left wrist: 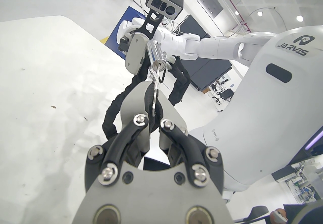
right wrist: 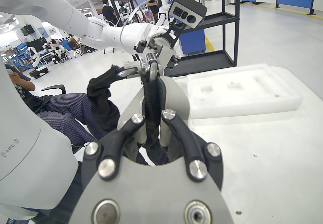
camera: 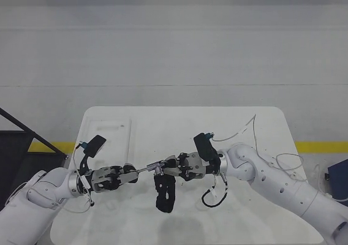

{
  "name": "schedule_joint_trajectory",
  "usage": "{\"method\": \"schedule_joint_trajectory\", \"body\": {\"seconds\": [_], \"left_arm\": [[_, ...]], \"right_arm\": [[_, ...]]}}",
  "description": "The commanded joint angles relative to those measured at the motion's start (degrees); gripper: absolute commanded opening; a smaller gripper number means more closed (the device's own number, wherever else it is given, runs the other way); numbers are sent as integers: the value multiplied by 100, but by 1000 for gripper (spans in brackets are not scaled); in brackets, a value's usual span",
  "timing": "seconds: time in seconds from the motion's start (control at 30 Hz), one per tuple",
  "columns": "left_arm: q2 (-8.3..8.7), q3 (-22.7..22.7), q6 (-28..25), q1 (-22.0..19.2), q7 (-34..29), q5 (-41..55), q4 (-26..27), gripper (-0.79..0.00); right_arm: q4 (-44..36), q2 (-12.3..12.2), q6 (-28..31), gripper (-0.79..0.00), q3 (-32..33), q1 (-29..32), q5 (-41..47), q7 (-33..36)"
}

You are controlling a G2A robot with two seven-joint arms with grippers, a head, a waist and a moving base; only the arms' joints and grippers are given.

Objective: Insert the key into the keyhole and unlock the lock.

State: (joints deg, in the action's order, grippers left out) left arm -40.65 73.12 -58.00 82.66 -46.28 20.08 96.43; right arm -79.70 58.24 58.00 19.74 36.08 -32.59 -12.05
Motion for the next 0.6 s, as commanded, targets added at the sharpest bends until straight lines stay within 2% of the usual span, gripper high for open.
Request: {"method": "schedule_joint_trajectory", "body": {"seconds": [0.0, 0.57], "left_arm": [[0, 37, 0, 11, 0, -51, -17, -785], [0, 587, 0, 452, 63, -657, 352, -785]], "right_arm": [[0, 0, 0, -785, 0, 0, 0, 0], [0, 0, 0, -785, 0, 0, 0, 0]]}}
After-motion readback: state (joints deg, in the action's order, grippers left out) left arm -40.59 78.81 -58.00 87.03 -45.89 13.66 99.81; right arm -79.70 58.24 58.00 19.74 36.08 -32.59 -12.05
